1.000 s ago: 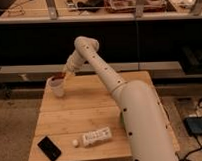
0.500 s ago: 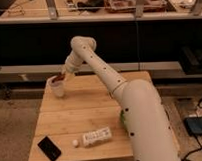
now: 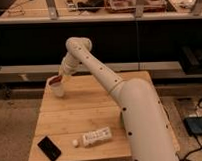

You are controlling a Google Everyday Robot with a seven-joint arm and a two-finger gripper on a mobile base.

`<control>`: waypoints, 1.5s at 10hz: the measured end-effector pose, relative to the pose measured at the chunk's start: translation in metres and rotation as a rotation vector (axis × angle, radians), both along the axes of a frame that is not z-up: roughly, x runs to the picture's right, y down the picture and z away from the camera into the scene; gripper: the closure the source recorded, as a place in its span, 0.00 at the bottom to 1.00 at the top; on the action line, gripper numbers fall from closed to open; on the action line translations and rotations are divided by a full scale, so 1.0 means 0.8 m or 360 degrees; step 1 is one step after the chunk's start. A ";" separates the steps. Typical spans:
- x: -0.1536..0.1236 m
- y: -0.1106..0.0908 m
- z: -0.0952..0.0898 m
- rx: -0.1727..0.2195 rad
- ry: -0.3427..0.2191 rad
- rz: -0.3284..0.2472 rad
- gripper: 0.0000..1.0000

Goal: Place the pepper in the ceramic cup

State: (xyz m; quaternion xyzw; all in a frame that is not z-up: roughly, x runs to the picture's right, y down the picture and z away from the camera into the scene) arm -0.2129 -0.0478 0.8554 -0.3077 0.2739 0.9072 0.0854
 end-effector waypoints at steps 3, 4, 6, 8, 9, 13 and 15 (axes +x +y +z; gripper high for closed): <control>-0.004 0.001 0.010 -0.0001 0.0032 -0.0020 0.82; -0.005 -0.001 0.012 0.0002 0.0041 -0.0022 0.82; -0.006 -0.007 0.013 0.0013 0.0060 -0.0028 0.71; -0.008 -0.013 0.009 0.0027 0.0077 -0.0047 0.54; -0.009 -0.014 0.009 0.0028 0.0082 -0.0052 0.46; -0.012 -0.019 0.011 0.0033 0.0116 -0.0077 0.20; -0.017 -0.023 0.009 0.0031 0.0115 -0.0075 0.20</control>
